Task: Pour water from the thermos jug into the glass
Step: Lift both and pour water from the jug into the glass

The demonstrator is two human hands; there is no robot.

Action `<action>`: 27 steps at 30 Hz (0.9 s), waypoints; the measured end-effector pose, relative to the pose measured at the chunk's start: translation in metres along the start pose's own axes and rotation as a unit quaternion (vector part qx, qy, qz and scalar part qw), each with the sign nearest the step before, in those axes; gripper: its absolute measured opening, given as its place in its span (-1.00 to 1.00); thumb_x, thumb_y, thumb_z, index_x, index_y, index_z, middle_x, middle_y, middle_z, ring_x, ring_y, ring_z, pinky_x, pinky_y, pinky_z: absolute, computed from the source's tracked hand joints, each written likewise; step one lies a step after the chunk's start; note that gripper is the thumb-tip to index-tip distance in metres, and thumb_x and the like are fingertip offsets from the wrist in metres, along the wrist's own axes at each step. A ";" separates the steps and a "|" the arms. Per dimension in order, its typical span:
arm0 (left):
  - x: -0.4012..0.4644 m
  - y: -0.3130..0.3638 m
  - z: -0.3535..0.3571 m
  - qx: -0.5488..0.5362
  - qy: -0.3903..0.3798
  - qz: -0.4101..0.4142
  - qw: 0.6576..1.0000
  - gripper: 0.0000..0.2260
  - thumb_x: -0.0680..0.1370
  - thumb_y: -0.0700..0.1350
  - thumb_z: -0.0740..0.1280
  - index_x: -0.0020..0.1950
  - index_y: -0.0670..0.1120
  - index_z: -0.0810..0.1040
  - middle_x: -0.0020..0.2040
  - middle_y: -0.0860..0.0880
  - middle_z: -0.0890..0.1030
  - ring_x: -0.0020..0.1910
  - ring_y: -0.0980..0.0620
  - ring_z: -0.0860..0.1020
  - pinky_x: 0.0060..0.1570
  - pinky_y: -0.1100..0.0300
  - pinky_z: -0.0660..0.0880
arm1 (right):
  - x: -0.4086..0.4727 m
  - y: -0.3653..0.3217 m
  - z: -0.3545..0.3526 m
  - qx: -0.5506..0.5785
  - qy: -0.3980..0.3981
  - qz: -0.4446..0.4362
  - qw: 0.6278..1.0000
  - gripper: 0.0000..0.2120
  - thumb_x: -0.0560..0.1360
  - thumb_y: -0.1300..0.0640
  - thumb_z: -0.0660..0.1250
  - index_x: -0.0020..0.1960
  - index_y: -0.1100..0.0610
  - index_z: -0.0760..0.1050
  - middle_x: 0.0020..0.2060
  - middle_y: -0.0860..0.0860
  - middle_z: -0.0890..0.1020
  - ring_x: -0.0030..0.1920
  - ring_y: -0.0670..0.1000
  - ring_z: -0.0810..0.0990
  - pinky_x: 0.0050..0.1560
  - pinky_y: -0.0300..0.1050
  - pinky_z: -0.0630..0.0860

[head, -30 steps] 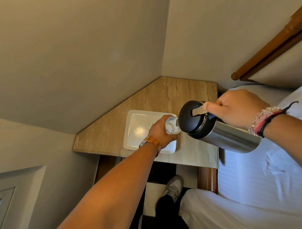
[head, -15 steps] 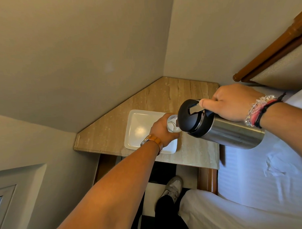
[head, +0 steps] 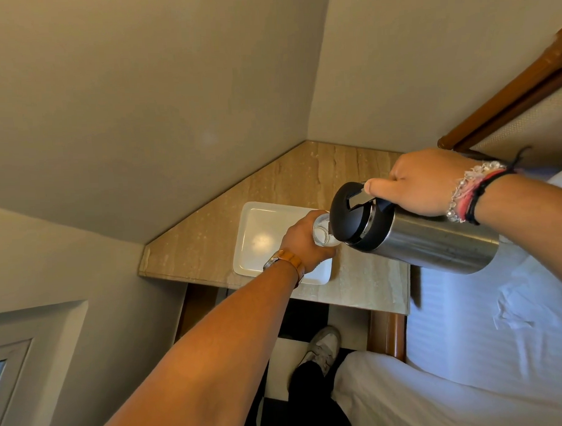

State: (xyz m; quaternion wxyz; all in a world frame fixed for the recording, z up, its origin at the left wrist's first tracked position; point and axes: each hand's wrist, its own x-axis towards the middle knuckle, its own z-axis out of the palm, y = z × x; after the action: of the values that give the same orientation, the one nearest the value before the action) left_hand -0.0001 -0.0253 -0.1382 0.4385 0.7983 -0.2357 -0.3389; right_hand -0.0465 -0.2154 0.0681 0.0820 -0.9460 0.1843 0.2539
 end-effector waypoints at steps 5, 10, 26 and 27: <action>0.001 -0.001 0.001 -0.006 0.001 -0.004 1.000 -0.41 0.33 -0.01 0.58 0.26 0.19 0.39 0.00 0.16 0.53 -0.09 0.09 0.50 -0.19 0.35 0.35 | 0.007 -0.007 -0.010 -0.011 -0.009 0.003 1.000 -0.40 0.47 -0.36 0.11 -0.55 0.04 0.26 -0.62 -0.07 0.22 -0.57 0.00 0.19 -0.50 -0.16 0.18; 0.001 0.000 0.003 -0.012 0.001 -0.009 1.000 -0.41 0.35 0.00 0.57 0.28 0.19 0.37 0.03 0.14 0.54 -0.05 0.07 0.50 -0.11 0.26 0.42 | 0.010 -0.016 -0.021 -0.013 -0.021 0.018 1.000 -0.41 0.52 -0.32 0.16 -0.51 0.07 0.31 -0.59 -0.03 0.26 -0.55 0.01 0.21 -0.48 -0.17 0.18; 0.002 0.005 -0.007 -0.012 0.008 -0.008 1.000 -0.44 0.35 0.06 0.55 0.22 0.29 0.32 0.01 0.18 0.51 -0.07 0.08 0.51 -0.12 0.26 0.43 | 0.012 -0.022 -0.030 0.014 -0.039 0.024 0.999 -0.40 0.51 -0.33 0.15 -0.54 0.05 0.31 -0.66 -0.08 0.23 -0.56 0.01 0.21 -0.44 -0.14 0.22; 0.001 0.006 -0.009 -0.014 0.009 -0.007 1.000 -0.43 0.34 0.06 0.55 0.19 0.33 0.30 -0.01 0.20 0.51 -0.09 0.10 0.51 -0.15 0.29 0.42 | 0.011 -0.021 -0.031 0.016 -0.040 0.025 0.999 -0.40 0.50 -0.33 0.14 -0.54 0.04 0.30 -0.66 -0.09 0.23 -0.56 0.01 0.21 -0.44 -0.13 0.22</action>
State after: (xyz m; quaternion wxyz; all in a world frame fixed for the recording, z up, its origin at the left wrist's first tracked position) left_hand 0.0063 -0.0241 -0.1299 0.4495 0.7966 -0.2210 -0.3385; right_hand -0.0150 -0.2073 0.0903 0.0984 -0.9289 0.2083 0.2901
